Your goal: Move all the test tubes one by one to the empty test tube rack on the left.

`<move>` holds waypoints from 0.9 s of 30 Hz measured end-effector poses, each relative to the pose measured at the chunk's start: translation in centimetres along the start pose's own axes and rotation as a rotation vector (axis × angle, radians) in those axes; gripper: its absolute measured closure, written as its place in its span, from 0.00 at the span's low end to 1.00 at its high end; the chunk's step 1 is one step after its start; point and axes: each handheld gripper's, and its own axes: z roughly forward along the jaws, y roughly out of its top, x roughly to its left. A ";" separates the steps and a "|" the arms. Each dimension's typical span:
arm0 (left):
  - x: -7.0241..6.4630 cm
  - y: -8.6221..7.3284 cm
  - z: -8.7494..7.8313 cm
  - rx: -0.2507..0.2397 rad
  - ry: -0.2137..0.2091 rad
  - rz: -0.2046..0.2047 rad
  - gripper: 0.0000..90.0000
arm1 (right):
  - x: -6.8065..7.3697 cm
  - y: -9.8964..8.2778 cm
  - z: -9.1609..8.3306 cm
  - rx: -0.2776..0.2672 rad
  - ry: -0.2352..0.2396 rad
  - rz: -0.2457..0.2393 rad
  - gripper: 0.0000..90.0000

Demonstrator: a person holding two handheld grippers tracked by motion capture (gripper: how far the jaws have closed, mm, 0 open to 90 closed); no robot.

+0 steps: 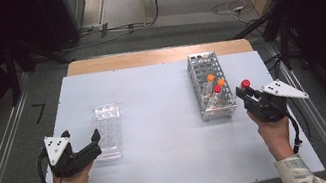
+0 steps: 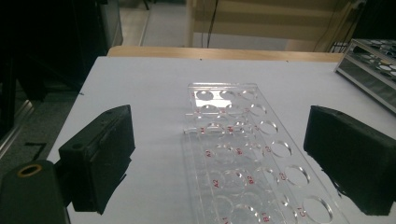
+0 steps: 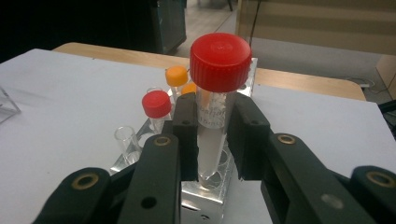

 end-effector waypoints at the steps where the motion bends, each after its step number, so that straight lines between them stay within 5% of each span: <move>1: 0.0 0.0 0.0 -0.002 -0.003 0.001 0.10 | 0.0 0.1 -0.1 -0.002 0.004 0.001 0.80; 14: -1.1 0.2 -0.4 -0.005 -0.045 0.016 0.10 | 1.6 -0.3 -2.0 0.018 0.093 -0.014 0.80; 27: -4.0 0.3 -0.8 0.013 -0.138 0.063 0.10 | 5.1 -1.7 -1.2 0.078 0.209 -0.069 0.80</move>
